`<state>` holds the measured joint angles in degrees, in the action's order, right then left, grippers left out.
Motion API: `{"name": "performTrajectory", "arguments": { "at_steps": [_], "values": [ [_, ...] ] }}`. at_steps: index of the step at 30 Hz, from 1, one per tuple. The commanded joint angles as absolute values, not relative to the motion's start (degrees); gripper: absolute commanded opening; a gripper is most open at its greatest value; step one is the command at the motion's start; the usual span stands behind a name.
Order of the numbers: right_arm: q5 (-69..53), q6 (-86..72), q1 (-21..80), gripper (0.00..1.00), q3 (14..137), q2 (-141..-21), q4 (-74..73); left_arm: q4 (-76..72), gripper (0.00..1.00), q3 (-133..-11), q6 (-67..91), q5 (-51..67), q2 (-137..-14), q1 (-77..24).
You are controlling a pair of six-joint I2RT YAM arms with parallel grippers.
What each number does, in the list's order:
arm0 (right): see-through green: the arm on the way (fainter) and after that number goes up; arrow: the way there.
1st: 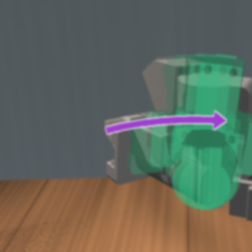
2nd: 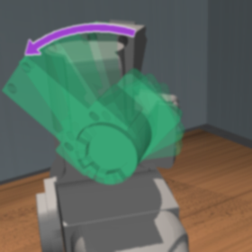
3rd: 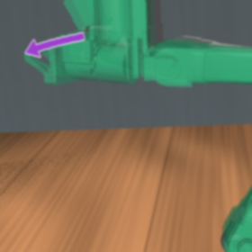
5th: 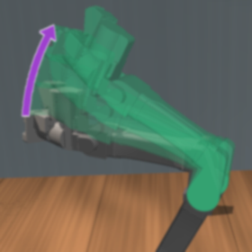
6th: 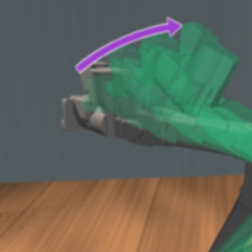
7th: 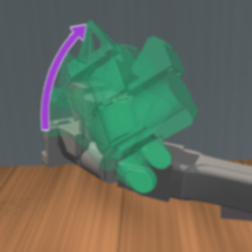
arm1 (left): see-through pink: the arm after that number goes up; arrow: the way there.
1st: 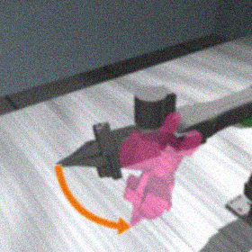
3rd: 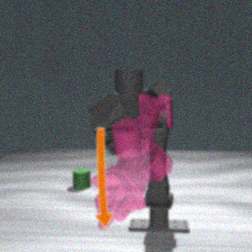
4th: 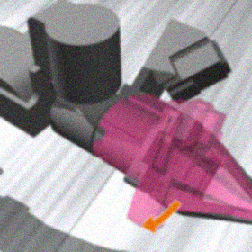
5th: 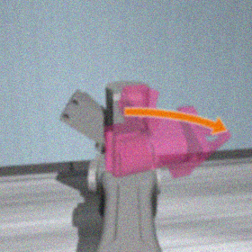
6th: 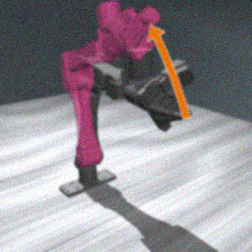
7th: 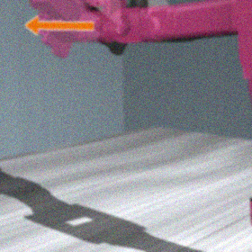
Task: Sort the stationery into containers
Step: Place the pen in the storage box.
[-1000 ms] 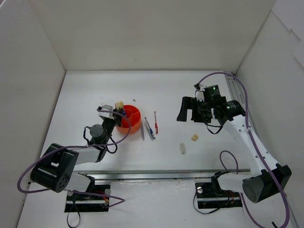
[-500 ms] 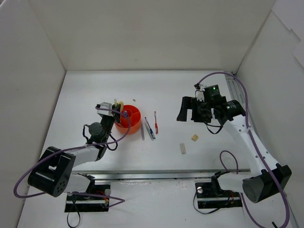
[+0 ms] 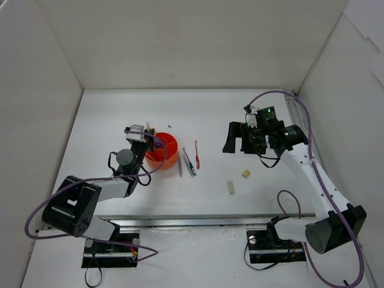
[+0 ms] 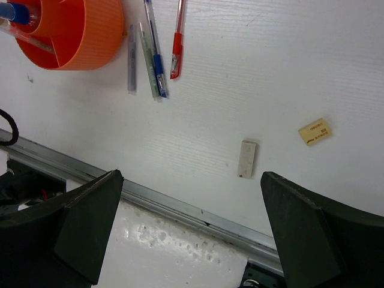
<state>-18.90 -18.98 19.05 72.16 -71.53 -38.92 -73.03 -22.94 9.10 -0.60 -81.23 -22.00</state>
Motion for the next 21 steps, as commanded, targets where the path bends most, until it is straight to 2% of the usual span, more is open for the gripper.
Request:
{"name": "performTrajectory", "arguments": {
  "at_steps": [1,21],
  "values": [
    [-19.0,-17.7,18.6,0.98,74.7,-72.3,-37.2,-96.2,0.0,-27.7,8.0,-1.1,-81.9,-21.5],
    [-20.2,-17.5,18.3,0.98,74.5,-74.4,-37.2,-96.2,0.0,-25.6,11.2,-4.5,-85.2,-22.6]
  ]
}}
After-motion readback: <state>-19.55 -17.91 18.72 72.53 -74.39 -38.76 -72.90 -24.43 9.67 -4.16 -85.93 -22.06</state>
